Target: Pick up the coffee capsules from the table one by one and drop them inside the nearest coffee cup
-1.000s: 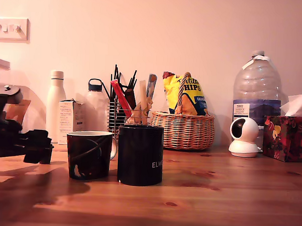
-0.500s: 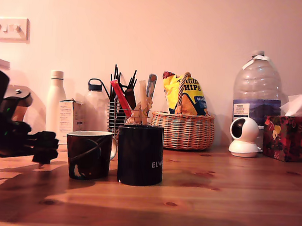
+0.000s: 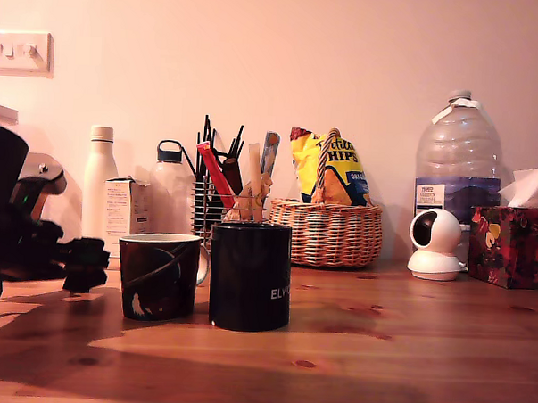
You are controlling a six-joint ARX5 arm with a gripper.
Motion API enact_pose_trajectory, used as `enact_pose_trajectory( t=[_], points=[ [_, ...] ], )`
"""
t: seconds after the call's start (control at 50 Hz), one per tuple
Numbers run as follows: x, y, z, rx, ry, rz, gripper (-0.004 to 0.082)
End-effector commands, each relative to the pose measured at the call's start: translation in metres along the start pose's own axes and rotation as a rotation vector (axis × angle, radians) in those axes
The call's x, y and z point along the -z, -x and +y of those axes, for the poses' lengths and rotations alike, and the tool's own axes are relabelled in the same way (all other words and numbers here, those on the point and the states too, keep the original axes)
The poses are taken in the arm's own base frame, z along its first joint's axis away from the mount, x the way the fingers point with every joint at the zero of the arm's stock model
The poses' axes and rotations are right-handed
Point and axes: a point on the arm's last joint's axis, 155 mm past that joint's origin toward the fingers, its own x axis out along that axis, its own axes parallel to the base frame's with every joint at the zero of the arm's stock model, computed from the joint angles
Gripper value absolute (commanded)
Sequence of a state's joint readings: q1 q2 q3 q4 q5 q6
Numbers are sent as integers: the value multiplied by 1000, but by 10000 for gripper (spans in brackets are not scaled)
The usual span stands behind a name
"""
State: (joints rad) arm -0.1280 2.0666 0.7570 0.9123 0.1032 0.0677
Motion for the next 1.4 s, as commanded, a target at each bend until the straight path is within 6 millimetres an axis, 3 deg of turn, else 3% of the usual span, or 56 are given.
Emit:
enact_pose_trajectory(
  t=[0.0,0.1,0.24,0.32,0.62,0.76,1.08,1.38],
  points=[
    [8,-2,2,-2,-10,14,495],
    [7,-2,1,5,-17,9,424],
    [2,-4,0,11,-18,-1,189],
    [1,-4,-1,15,-18,-4,121],
    [-1,-4,-1,15,-18,-4,107],
    [-12,1,-3,26,-28,-12,107],
    [-47,27,-16,93,-70,3,107],
    [-77,66,-42,205,-121,15,107]
  ],
)
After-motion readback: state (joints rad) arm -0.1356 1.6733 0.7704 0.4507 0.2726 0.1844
